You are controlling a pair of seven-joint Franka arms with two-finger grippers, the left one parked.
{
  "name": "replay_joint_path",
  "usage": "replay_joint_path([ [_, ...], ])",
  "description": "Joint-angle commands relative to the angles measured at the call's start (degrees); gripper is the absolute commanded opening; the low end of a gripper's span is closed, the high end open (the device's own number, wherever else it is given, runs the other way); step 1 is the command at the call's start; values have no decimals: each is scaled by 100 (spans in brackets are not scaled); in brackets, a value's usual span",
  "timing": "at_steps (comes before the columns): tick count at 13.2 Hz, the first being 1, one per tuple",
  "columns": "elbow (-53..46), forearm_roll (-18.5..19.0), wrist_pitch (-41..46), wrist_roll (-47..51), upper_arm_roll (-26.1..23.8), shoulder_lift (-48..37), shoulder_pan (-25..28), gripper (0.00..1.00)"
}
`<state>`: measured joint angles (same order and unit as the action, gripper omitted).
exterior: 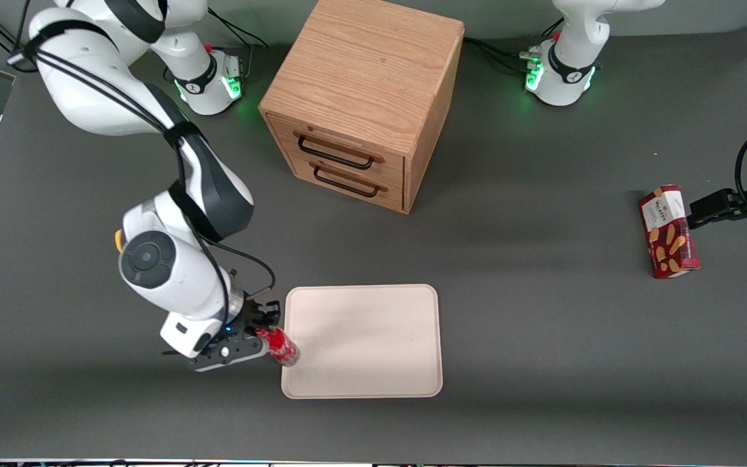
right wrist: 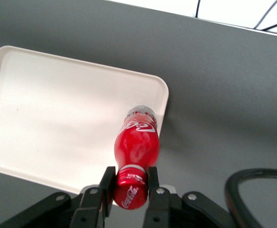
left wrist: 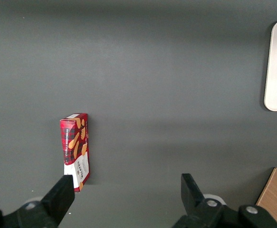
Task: Place coke bottle on tray
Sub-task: 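Carry the held bottle to the white tray's edge, then lower the bottle onto the tray and open the right gripper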
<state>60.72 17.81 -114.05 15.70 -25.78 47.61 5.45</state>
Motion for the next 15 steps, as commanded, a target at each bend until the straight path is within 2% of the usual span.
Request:
replay_joint_path([
  [1,-341,170,-161,127,-59,213,131,0],
  [15,-253,416,-179,153,-41,354,132,0],
])
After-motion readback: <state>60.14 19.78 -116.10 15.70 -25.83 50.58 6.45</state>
